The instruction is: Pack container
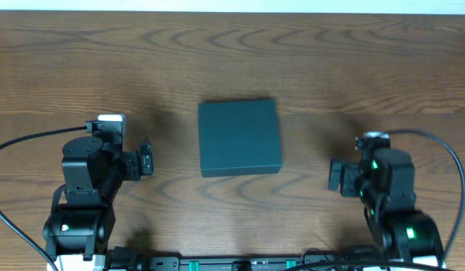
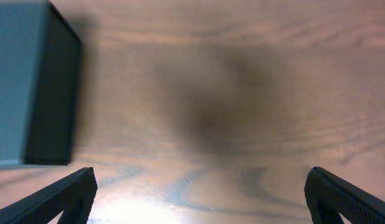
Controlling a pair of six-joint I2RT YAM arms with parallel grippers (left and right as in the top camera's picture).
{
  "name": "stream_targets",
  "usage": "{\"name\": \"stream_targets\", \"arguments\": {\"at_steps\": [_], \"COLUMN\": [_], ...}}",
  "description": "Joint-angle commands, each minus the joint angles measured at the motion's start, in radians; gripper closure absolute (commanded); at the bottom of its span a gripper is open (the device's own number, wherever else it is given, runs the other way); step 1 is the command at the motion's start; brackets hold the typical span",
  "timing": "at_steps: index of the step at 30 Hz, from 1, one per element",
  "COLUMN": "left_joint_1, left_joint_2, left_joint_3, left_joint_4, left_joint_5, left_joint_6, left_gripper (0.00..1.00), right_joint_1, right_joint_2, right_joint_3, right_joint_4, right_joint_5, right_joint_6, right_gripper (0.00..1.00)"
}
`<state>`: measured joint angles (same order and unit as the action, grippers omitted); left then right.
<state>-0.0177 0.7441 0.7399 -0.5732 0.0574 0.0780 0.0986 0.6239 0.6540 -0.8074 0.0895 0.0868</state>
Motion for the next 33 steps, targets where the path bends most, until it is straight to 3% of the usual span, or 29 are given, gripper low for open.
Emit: {"name": "stream_targets", "arguments": {"at_steps": [1,7,16,24,33], "left_joint_1": [0.0,0.0,0.0,0.0,0.0], "left_joint_2": [0.0,0.0,0.0,0.0,0.0], "left_joint_3": [-0.001,-0.001,-0.001,-0.001,-0.001], "left_joint_4": [0.002,0.002,0.002,0.002,0.002], "left_joint_5": [0.01,0.01,0.01,0.01,0.01], "left_joint_6": [-0.009,-0.008,-0.009,-0.009,-0.009], "left_gripper": [0.01,0.01,0.01,0.01,0.01], "right_joint_1": [0.011,-0.008,-0.005,0.021,0.021], "right_joint_2": [-0.186,-0.517,-0.62,-0.62,-0.62], "right_joint_3": [-0.072,-0.287,-0.565,-0.624,-0.624], "right_joint_4": [0.002,0.118,0.653,0.68,0.678], "right_joint_5": [-0.06,-0.092,-0.094,-0.082,-0.079], "right_joint_6": [0.002,0.002,-0.132,-0.283,-0.234], "right_gripper": [0.01,0.01,0.01,0.01,0.01]}}
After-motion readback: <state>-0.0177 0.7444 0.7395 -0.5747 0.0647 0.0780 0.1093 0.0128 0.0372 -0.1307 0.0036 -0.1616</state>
